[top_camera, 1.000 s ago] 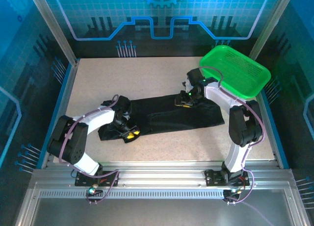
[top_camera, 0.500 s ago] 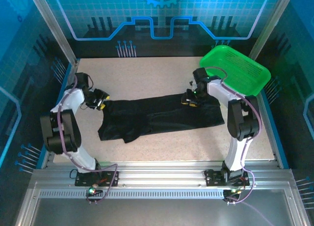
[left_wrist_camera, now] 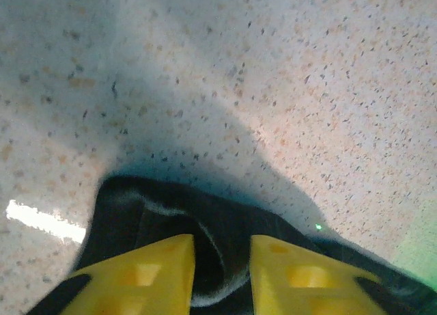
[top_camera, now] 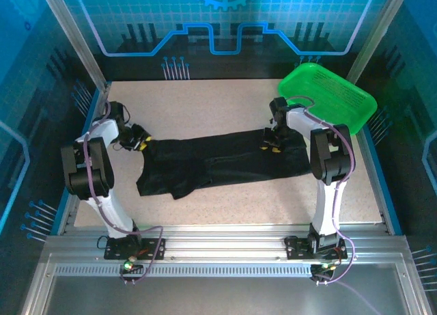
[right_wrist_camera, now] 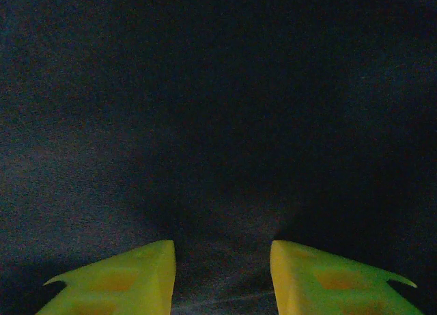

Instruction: Fold and stack the t-shirts

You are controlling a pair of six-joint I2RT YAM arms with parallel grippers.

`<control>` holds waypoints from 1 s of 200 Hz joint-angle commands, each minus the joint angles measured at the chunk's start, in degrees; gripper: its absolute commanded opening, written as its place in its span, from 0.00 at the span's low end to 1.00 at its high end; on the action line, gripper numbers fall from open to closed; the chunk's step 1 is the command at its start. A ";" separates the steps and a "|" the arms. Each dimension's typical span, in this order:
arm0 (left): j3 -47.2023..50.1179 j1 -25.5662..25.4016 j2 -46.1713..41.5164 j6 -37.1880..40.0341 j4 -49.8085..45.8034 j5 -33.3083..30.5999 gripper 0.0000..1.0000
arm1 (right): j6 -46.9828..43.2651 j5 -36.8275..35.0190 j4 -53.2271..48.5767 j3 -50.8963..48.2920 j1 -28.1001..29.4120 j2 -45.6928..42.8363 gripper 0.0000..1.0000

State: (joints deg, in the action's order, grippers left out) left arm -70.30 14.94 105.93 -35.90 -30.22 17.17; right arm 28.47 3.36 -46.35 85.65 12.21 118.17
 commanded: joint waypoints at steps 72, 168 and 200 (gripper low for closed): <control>-3.86 6.00 6.90 0.43 1.29 1.00 0.00 | -0.13 -4.59 -3.66 -0.20 -0.65 2.68 0.42; 15.42 -3.39 -21.83 -6.35 -0.43 -3.40 0.39 | -8.12 -2.74 -3.08 3.42 4.39 -2.42 0.47; 26.03 -9.48 -25.86 -10.46 5.09 -0.75 0.38 | -7.84 -0.32 -2.44 2.59 4.85 -2.88 0.48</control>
State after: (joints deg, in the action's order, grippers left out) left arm -50.81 7.92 79.61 -42.09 -26.94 14.90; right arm 21.76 0.95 -47.99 87.77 16.62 117.34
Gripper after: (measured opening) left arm 0.385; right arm 0.476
